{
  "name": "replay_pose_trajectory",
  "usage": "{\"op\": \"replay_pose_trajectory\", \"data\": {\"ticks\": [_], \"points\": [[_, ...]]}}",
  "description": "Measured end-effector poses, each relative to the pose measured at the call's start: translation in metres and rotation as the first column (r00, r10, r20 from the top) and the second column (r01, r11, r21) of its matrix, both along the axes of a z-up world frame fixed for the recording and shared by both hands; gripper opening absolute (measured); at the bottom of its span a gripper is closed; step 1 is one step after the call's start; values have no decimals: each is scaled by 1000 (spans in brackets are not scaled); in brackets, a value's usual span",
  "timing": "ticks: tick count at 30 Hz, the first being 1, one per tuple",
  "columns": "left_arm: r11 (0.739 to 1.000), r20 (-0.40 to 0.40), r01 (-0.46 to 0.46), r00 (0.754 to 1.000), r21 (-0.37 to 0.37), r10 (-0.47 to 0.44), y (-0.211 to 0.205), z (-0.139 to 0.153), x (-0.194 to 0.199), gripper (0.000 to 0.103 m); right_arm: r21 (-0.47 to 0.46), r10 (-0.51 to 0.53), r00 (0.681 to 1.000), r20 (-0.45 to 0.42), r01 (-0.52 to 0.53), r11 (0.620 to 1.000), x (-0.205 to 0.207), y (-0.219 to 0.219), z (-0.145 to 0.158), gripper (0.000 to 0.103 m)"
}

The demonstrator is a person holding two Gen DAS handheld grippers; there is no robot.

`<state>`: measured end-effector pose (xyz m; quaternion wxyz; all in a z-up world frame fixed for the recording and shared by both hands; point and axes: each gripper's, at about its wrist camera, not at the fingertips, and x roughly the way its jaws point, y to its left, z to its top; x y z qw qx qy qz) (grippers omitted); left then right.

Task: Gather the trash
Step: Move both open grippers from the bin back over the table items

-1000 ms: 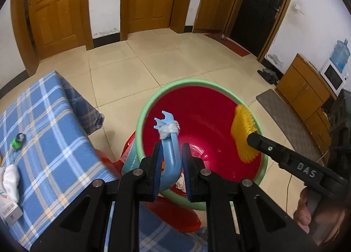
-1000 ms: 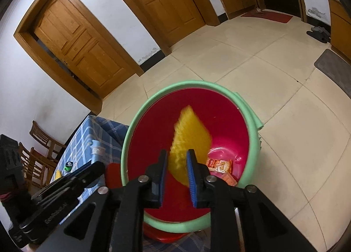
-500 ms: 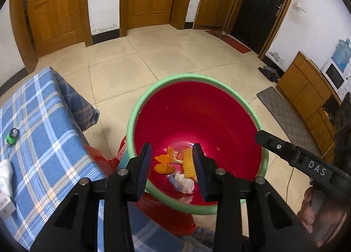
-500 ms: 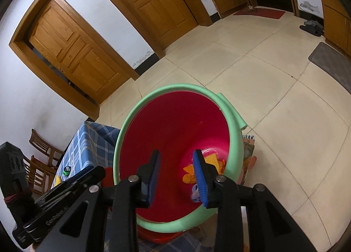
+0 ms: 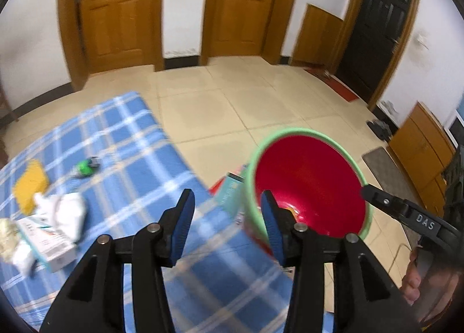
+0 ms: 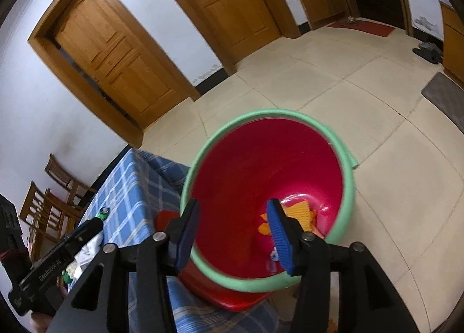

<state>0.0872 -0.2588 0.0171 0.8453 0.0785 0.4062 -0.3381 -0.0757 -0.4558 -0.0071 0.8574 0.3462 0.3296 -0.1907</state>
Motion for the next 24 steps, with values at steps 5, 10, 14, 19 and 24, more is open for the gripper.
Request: {"op": "replay_pose_trajectory", "data": {"ticks": [5,10,14,19,24], "points": [[994,30,-105,994,-10,105,48,13,16,51,-23,65,998,-1,-65,998,15,25,9,55],[978,38,-207,978,-7,207,99,17,32,52,-37,139,990,-9,-140,990,32,55,17,56],[960,36,-281,959,-8,281,136,18,41,52,-52,191,981,-14,-191,980,44,79,25,58],[932,45,-363,931,-1,362,180,18,50,53,-64,247,969,-23,-248,967,61,107,33,60],[905,49,-425,904,3,425,218,15,60,57,-75,309,950,-37,-311,948,84,138,36,62]]}}
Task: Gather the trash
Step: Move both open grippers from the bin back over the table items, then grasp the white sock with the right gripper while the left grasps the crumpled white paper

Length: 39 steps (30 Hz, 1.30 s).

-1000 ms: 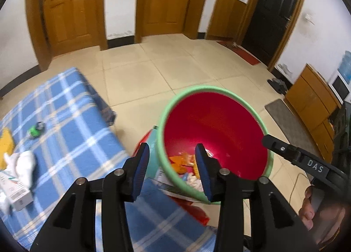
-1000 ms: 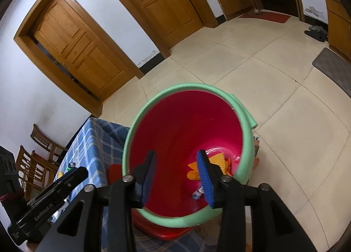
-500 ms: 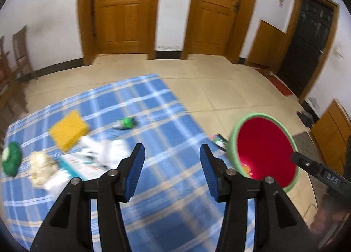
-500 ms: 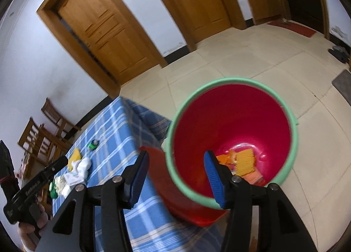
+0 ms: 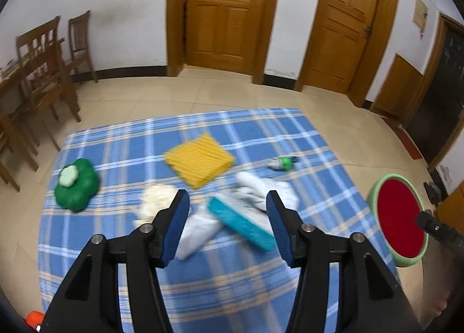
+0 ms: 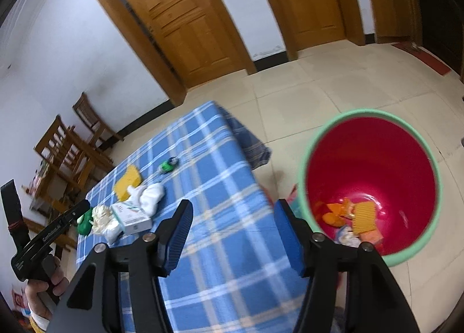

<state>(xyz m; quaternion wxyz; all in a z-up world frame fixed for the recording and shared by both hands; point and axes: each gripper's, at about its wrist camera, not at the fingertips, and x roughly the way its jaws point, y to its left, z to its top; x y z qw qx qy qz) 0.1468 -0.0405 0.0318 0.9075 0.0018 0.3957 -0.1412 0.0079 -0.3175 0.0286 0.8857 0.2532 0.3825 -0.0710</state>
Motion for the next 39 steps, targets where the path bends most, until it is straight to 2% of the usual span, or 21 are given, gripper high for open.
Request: {"op": "replay_pose_trajectory", "data": {"ticks": [9,16,24,27,32,36,39], "points": [[997,-20,-81,997,-1,81,47,-19,18,62,-31,118,993,-12,-119,992,50,58,-1,69],[995,-65,-91,994,-51,87,68,-45,33,63,-38,170,984,-45,-172,984,89,96,-13,73],[991,-95,-104,991,-89,96,79,-67,48,63,-71,188,977,-104,-196,978,126,128,-34,74],[987,-99,-103,991,-125,91,82,-71,49,65,-87,172,977,-125,-183,979,136,133,-45,73],[986,-99,-72,993,-153,58,84,-74,51,65,-60,175,972,-157,-187,981,150,136,-60,73],[979,-108,-73,993,-191,53,88,-77,52,65,-38,198,965,-170,-207,978,156,140,-71,64],[974,-113,-74,992,-216,51,90,-80,52,65,-55,208,966,-155,-218,974,157,144,-71,57]]}}
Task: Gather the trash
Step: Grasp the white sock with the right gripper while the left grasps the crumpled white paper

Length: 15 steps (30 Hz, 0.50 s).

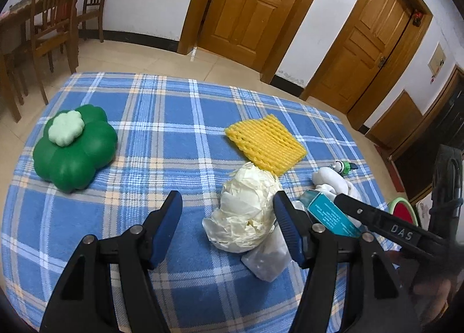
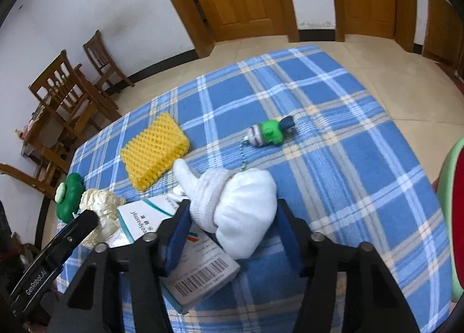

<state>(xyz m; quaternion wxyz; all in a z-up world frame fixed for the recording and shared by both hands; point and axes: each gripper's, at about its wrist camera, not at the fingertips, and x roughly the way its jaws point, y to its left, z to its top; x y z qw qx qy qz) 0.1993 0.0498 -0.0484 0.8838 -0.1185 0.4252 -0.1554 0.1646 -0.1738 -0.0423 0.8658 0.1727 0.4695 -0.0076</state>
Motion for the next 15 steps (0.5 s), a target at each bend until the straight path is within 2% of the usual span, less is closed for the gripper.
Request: {"op": "replay_pose_trajectory", "data": {"ticks": [6,9,12,15], "points": [[999,-50,25,998,-47,-27,-10,-6,0,65,18,16,1000,8,-16,1000,-3,0,-2,39],[999,-71,37,997,-40,-40,-19,-10,0,65,32,19,1000,13,-20,999,-8,-4,-3,33],[997,-64,48,997,-55,-52,-23,-9,-2,49,50,18,1000,21,-19,999,-13,-9,-2,31],[999,-48,43,998,-27,-44,-27,-3,-5,45,64,16,999,40,-19,998,-23,-13,3,31]]}}
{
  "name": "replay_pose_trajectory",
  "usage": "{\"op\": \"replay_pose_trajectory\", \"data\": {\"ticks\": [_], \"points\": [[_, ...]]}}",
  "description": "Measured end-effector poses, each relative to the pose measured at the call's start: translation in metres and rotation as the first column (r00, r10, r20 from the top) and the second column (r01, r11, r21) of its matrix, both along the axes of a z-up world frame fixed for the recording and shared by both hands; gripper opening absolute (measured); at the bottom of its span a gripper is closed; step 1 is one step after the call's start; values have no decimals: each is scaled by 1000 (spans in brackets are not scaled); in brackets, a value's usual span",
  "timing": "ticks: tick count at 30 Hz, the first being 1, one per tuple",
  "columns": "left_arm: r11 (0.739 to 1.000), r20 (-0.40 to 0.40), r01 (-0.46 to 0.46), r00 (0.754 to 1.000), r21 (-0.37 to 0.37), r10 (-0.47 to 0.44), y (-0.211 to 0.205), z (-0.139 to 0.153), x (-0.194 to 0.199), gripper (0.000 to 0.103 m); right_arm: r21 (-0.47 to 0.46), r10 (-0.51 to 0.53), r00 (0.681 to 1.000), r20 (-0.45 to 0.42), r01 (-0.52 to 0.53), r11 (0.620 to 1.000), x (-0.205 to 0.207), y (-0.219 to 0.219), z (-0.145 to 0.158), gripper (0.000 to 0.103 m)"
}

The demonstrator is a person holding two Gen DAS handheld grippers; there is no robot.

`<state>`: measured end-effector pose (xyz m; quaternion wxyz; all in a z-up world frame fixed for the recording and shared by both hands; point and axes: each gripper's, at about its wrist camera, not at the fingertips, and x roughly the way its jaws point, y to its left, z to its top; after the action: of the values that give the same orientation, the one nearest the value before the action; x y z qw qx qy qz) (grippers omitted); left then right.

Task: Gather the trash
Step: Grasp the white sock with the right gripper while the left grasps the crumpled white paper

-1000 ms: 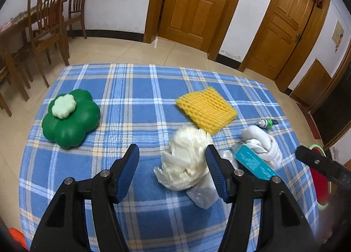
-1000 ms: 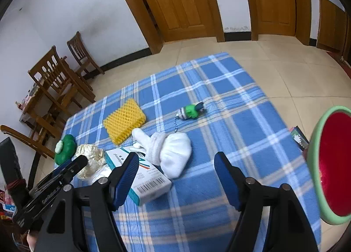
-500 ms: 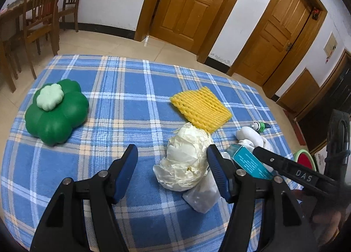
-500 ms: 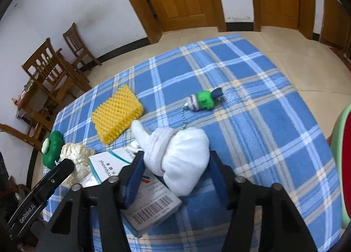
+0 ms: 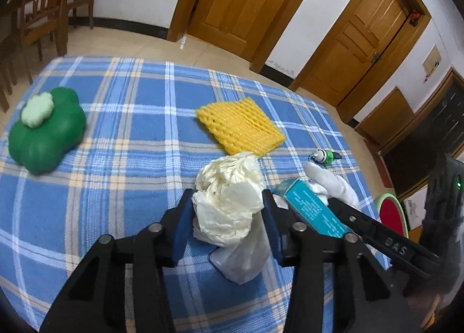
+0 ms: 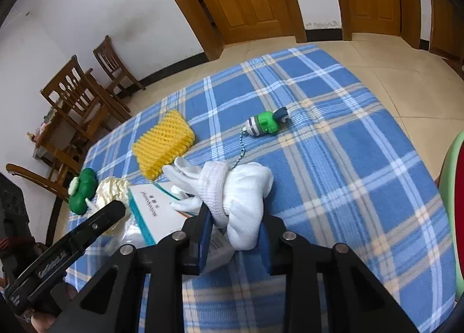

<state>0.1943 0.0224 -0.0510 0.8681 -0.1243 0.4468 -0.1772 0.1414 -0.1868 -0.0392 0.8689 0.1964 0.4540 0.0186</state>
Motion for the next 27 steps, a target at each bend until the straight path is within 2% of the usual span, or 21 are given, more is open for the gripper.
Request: {"op": "replay_pose_trajectory", "data": {"ticks": [12,27], "points": [[1000,91,-16,996,19,14,-11,51,-40,44,46,-31,995,99,26,999,-54,-26,36,31],[994,148,111,983,14,-112,-75,89,-80,44,23,-128,973,191,126,992,-122,-79,74,31]]}}
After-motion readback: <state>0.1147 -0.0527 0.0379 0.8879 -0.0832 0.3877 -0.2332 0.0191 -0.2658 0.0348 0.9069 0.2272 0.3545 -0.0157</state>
